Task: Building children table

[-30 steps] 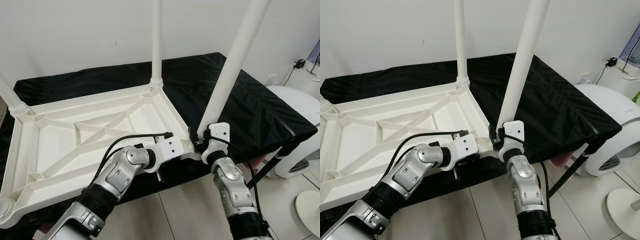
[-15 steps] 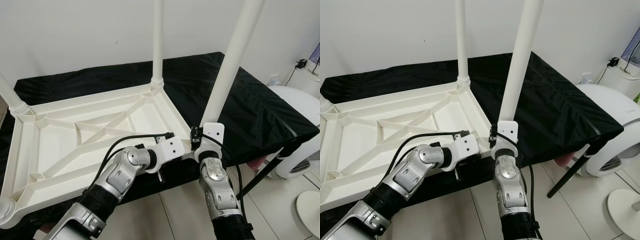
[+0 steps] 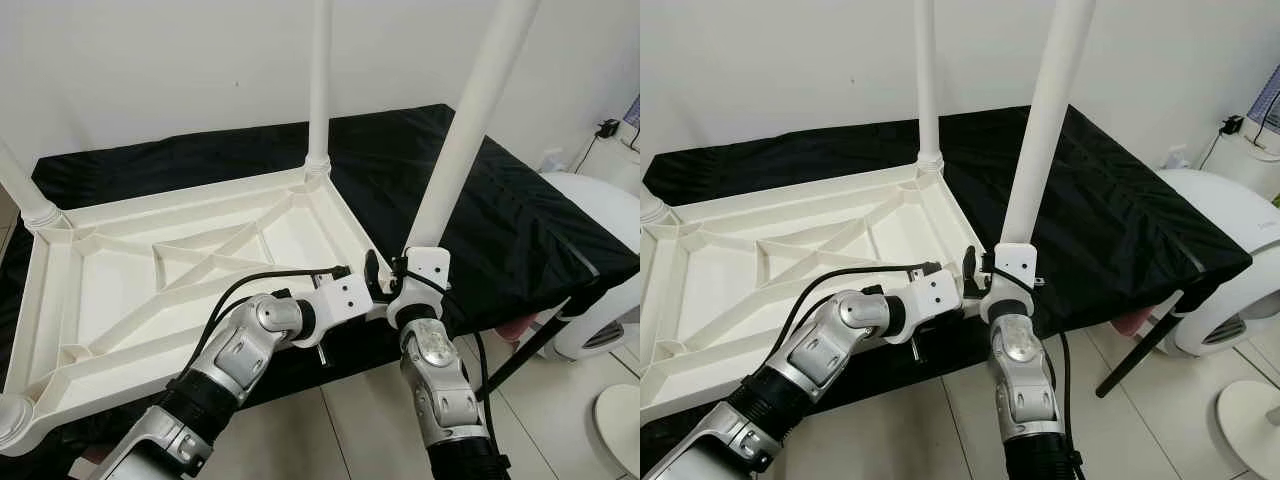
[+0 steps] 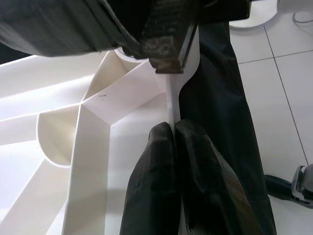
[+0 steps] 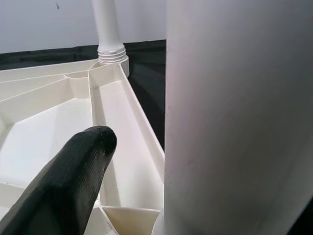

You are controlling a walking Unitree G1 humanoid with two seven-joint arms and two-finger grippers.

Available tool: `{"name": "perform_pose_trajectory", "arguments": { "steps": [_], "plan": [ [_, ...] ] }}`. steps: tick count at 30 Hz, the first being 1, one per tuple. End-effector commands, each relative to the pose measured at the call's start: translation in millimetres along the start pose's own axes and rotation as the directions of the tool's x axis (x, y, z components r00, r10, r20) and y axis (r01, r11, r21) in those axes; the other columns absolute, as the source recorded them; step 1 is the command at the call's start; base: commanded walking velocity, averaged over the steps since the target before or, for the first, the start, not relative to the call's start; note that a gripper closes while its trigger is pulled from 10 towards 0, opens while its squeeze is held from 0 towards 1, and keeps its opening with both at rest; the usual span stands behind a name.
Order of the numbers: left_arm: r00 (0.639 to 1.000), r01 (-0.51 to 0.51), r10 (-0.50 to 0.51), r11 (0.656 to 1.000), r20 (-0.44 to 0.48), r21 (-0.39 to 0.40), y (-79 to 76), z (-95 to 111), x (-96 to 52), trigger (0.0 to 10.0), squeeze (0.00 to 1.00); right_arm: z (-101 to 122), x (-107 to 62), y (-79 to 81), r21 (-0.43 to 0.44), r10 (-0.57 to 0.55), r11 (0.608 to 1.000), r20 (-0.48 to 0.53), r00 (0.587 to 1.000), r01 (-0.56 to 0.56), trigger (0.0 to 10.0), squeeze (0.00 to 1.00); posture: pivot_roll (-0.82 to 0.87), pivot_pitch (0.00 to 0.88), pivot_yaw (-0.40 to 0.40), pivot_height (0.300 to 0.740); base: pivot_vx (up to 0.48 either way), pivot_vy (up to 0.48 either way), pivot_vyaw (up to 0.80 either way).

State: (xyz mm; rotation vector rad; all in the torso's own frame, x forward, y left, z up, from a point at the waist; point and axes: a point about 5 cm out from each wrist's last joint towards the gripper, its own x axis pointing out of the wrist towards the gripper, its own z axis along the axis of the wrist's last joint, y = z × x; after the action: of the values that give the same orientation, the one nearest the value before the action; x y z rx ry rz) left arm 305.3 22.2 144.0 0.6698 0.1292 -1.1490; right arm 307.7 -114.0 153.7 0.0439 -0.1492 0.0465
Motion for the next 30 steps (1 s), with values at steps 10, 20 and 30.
{"name": "perform_pose_trajectory", "arguments": {
  "steps": [10,20,30],
  "plan": [
    [0.999,0.037,-0.037,0.999,-0.03,-0.007,-9.8,-6,6.0,10.0,0.0,-3,-7.1,-17.8,-0.003,0.309,0.951,-0.001,0.951,-0.309,10.0,0.85,-0.09,0.051,0.018,0.74,0.0,0.0,0.0],
    [0.999,0.037,-0.037,0.999,-0.025,-0.008,-7.6,-4,6.4,10.0,0.0,5,-0.1,-47.9,-0.066,0.506,0.86,-0.019,0.862,-0.506,10.0,0.0,-0.11,0.064,0.032,0.74,0.0,0.0,0.0],
    [0.999,0.037,-0.037,0.999,-0.023,-0.008,-7.4,-3,6.9,10.0,0.0,5,8.2,-61.3,-0.144,0.601,0.782,-0.085,0.795,-0.607,10.0,0.0,-0.11,0.068,0.033,0.74,0.0,0.0,0.0]
  ]
}}
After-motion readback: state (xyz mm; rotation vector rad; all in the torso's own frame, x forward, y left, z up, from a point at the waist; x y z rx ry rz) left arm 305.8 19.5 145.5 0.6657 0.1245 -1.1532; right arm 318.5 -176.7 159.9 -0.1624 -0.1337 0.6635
